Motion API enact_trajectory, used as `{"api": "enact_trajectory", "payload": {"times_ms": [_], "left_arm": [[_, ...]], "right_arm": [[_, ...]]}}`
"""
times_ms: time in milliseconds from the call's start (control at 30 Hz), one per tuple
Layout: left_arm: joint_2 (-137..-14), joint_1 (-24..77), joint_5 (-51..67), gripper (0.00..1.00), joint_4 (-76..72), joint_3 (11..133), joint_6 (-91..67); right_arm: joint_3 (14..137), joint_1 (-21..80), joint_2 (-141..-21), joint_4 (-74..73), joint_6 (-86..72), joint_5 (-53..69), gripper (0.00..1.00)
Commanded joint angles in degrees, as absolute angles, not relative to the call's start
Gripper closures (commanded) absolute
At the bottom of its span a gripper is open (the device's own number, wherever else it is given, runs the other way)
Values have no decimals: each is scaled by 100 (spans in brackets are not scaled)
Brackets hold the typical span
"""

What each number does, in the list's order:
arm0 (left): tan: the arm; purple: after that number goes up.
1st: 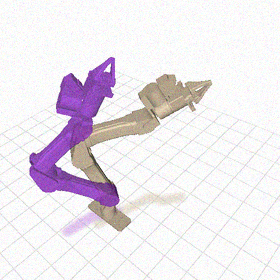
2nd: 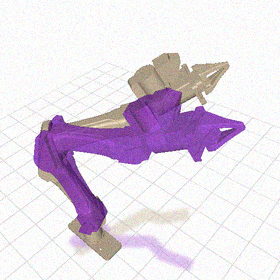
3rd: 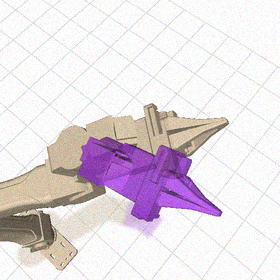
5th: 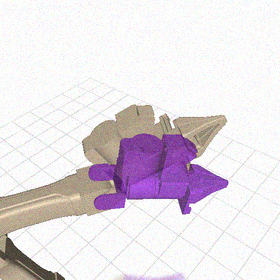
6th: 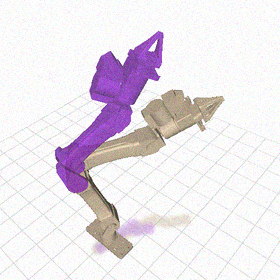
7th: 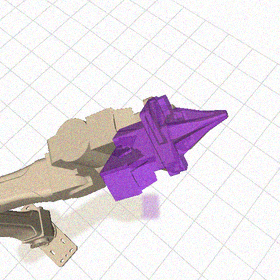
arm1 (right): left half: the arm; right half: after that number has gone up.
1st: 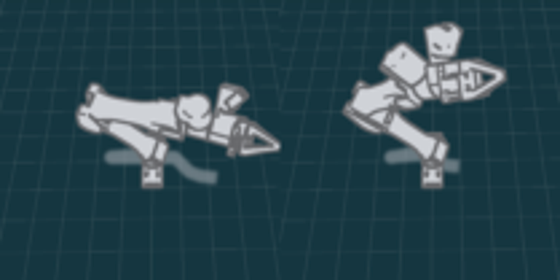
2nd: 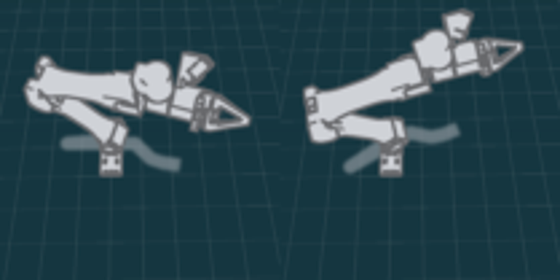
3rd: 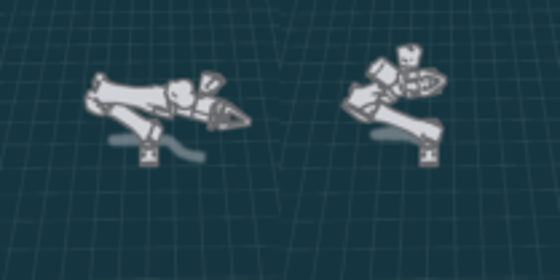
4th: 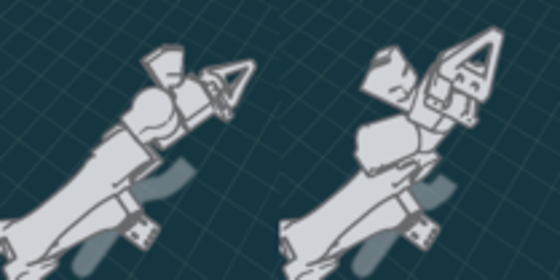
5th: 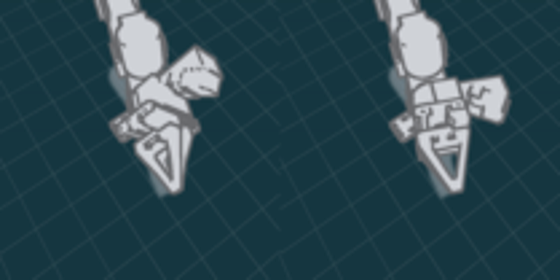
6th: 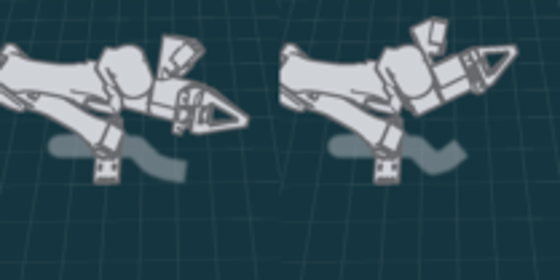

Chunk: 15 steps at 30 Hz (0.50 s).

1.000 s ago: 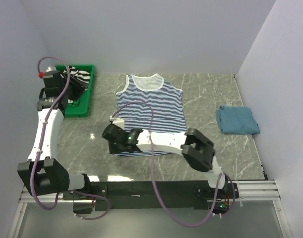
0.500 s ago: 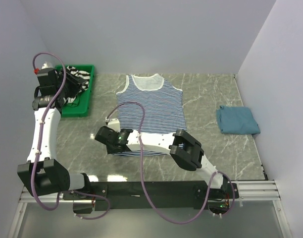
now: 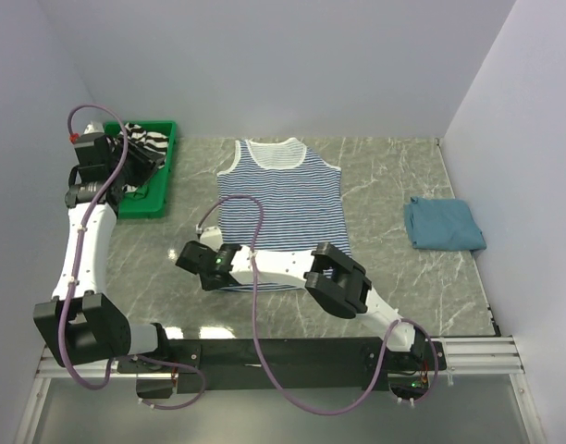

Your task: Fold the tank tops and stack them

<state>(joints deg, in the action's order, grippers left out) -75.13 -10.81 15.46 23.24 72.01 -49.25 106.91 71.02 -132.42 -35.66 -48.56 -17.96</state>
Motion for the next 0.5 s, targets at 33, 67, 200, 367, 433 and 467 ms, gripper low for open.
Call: {"api": "enact_trajectory", "payload": {"times_ms": [33,67,200,367,433,467], "left_arm": [[-7418,-1107,1714,54,1908,6944,-4983],[-7418,-1099,1705,54,1881,6900,-4983],[-7462,-1003,1705,52,1644,6584,-5018],[-7857,-389,1416,51,1363,6153,-5106],[-8172,-168,1205,51,1301,6065,-5211],[-8270,-63,1143,51,1283,6038,-5247]], "right_arm": [[10416,7189,-13132,-3691,-4834,-1907,96],[10302,7189,-13061,-3622,-4808,-1872,100],[8769,7216,-12263,-2972,-4633,-1470,100],[6957,7251,-10935,-2304,-4561,-1047,100],[6602,7277,-10462,-2233,-4623,-941,100],[6453,7295,-10311,-2189,-4658,-932,100]]}}
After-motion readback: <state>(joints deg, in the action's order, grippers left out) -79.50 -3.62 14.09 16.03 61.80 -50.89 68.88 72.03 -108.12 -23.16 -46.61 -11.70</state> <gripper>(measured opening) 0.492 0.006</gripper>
